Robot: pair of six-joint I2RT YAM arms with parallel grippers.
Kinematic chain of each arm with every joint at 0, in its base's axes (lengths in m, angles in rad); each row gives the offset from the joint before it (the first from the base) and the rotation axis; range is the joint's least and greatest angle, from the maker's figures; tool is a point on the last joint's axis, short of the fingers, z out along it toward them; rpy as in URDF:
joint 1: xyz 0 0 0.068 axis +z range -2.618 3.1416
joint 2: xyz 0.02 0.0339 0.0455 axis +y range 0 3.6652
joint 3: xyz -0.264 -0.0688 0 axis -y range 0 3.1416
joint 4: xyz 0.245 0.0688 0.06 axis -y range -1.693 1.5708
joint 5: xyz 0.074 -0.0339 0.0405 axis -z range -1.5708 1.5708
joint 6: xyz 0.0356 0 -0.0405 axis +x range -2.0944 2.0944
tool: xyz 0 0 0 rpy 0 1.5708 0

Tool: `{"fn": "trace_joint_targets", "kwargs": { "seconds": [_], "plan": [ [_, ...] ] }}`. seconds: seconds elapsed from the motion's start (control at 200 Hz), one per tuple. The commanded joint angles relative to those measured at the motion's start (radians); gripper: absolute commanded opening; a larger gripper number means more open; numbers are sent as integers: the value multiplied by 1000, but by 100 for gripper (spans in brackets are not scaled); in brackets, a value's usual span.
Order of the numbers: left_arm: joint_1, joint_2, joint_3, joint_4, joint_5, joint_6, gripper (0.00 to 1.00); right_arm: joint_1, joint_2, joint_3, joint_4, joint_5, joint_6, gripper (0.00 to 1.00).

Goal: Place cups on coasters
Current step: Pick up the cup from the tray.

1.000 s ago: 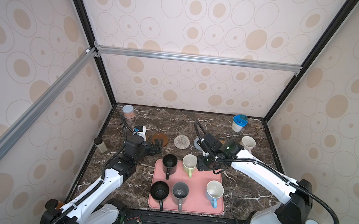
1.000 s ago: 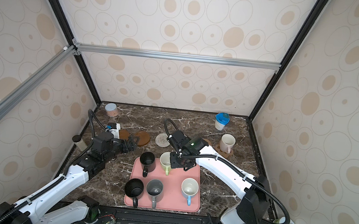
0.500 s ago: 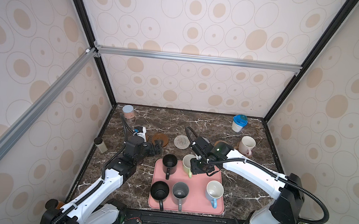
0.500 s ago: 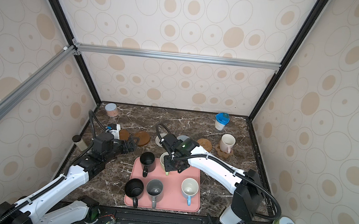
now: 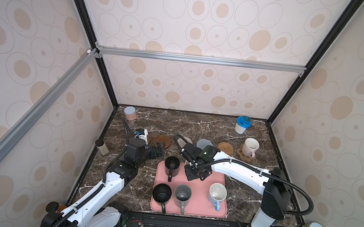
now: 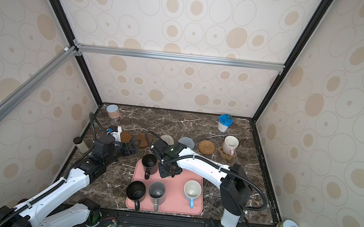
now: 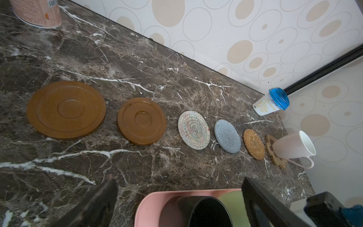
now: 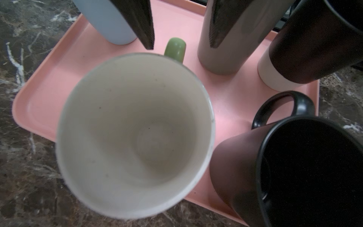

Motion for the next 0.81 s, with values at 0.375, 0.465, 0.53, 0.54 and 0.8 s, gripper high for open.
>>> {"fn": "trace_joint_targets", "kwargs": {
  "seconds": [0.375,0.465,0.53,0.54,0.8],
  "plan": [
    [-5,-14,2,12,-6,-6,100,2,39,21,-94,150,15,46],
    [-6,-12,2,13,-5,-5,100,2,39,20,-102,163,10,45],
    [-6,-12,2,14,-3,-7,100,3,40,17,-101,166,7,45],
    [-6,-12,2,15,-3,-7,100,3,41,17,-100,165,7,45],
    [-6,-10,4,15,1,-9,100,2,62,21,-68,141,-2,42]
  ]
}}
